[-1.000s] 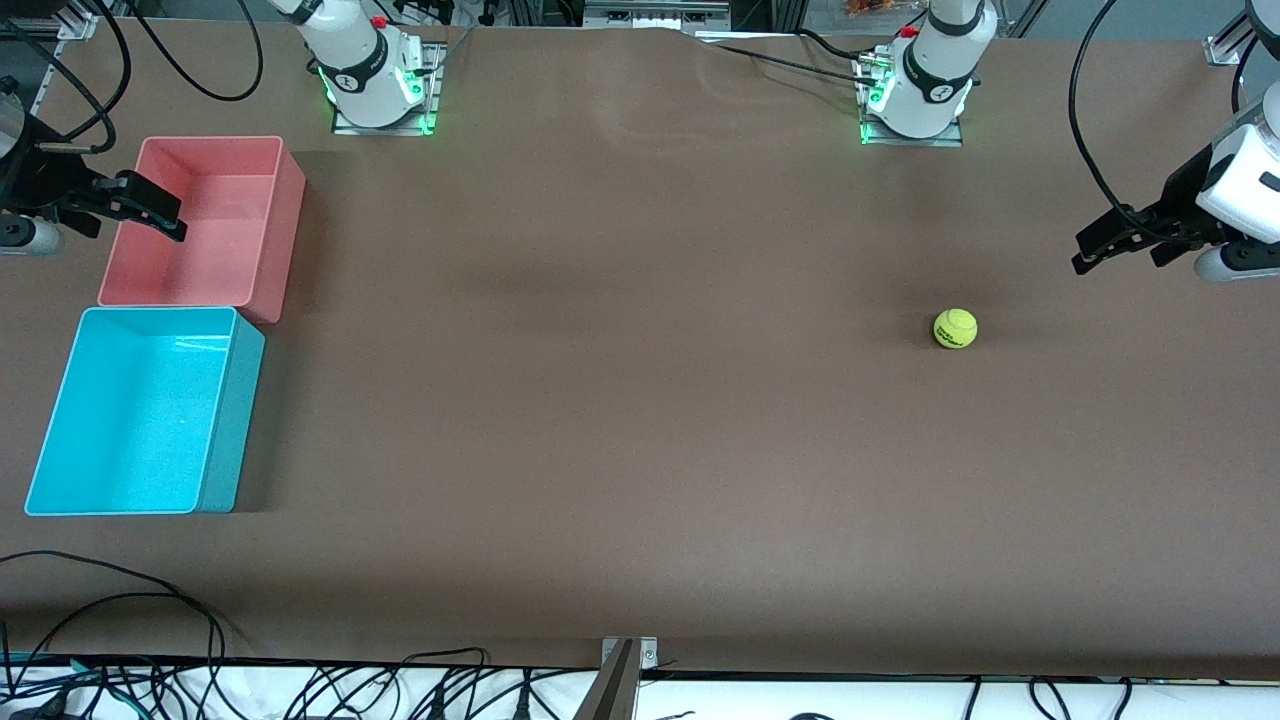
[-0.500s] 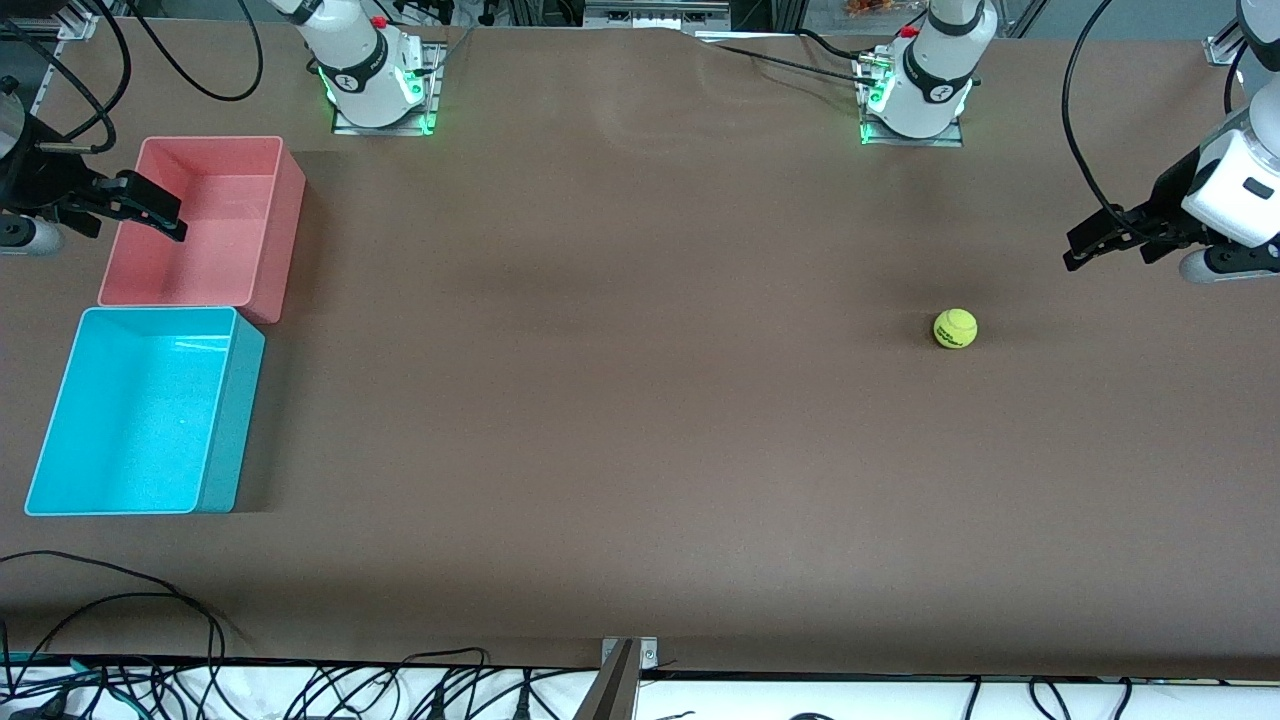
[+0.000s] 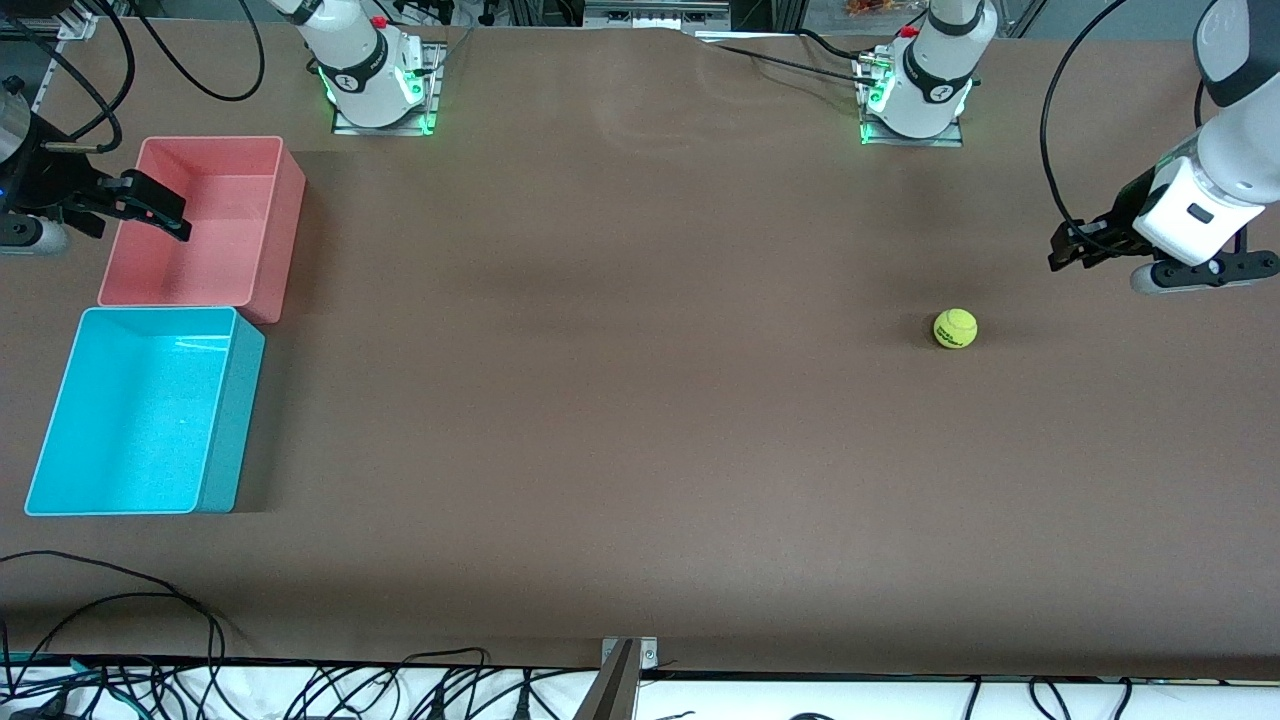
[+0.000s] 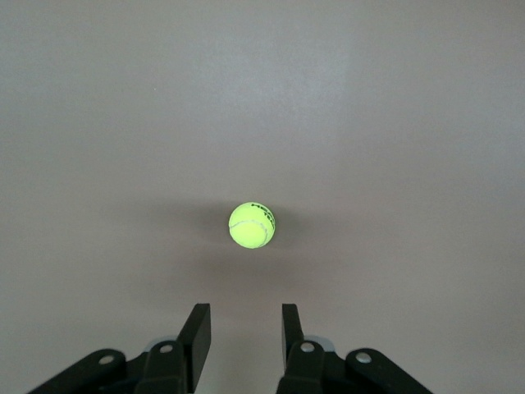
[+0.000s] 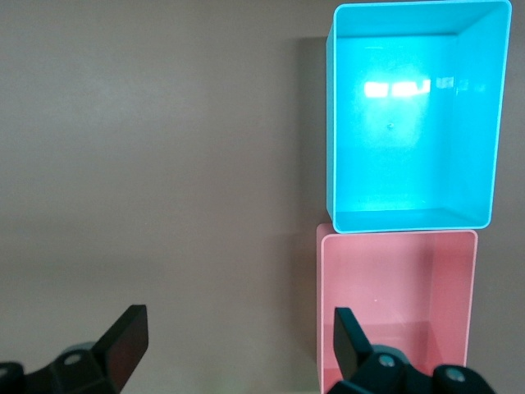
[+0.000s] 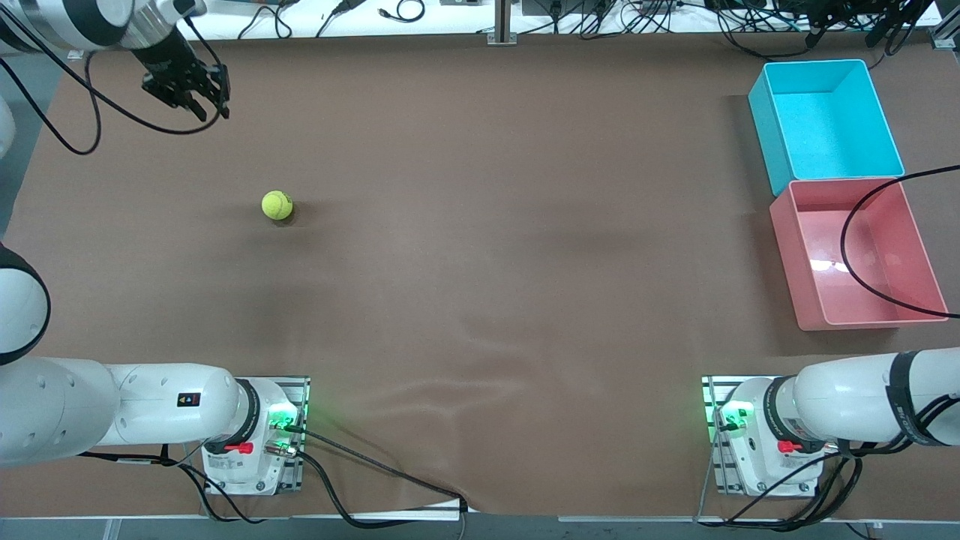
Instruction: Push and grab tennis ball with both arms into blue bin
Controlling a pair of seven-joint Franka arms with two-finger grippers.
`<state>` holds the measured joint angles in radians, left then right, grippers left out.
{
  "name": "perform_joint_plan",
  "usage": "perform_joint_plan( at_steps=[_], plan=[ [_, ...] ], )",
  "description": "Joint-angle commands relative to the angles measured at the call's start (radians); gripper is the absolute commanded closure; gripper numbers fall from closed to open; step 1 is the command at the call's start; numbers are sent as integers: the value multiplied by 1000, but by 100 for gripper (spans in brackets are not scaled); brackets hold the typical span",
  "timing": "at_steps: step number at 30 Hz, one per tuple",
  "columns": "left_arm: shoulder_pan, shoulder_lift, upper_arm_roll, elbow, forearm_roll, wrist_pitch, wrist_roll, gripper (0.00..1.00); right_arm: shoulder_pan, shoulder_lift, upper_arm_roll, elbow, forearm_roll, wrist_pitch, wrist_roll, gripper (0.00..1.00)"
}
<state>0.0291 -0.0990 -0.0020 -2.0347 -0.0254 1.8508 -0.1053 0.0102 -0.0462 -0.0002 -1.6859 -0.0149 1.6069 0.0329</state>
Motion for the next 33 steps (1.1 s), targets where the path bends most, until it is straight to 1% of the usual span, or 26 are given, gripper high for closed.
perform_joint_plan(
  at_steps=[1, 4, 5, 9, 10, 11, 15, 16, 17, 18, 19, 20, 21, 22, 33],
  plan=[
    [15, -25, -6, -73, -13, 51, 29, 57, 4, 9, 0, 26, -8, -13, 4, 0],
    [15, -24, -6, -88, -13, 56, 29, 55, 4, 9, 0, 26, -7, -13, 2, 0],
    [15, -24, -6, -93, -13, 60, 29, 52, 4, 9, 0, 26, -7, -13, 2, 0],
    [23, -24, -6, -114, -11, 76, 27, 23, 4, 9, 0, 26, -7, -13, 2, 0],
    [26, -24, -6, -114, -11, 76, 29, 11, 4, 9, 0, 26, -7, -13, 2, 0],
    [29, -24, -6, -116, -13, 74, 29, 0, 4, 9, 0, 26, -7, -13, 2, 0],
    [34, -25, -4, -116, -8, 67, 32, 0, 4, 9, 0, 26, -7, -13, 4, 0],
    [34, -25, -4, -116, -8, 67, 42, 6, 4, 9, 0, 26, -7, -13, 2, 0],
    [34, -25, -4, -116, -8, 67, 59, 20, 4, 9, 0, 26, -7, -13, 2, 0],
    [34, -25, -4, -120, -5, 67, 97, 47, 4, 9, 0, 26, -7, -13, 2, 0],
    [34, -25, -4, -127, 4, 67, 140, 66, 4, 9, 0, 26, -7, -13, 2, 0],
    [34, -25, -4, -130, 34, 65, 204, 87, 4, 9, 0, 26, -7, -13, 2, 0],
    [34, -25, -4, -133, 54, 67, 240, 100, 4, 9, 0, 26, -7, -15, 2, 0],
    [34, -25, -4, -140, 65, 70, 268, 100, 4, 9, 0, 26, -7, -15, 4, 0],
    [43, -24, -4, -147, 70, 79, 268, 100, 4, 9, 0, 26, -7, -15, 2, 0]
  ],
)
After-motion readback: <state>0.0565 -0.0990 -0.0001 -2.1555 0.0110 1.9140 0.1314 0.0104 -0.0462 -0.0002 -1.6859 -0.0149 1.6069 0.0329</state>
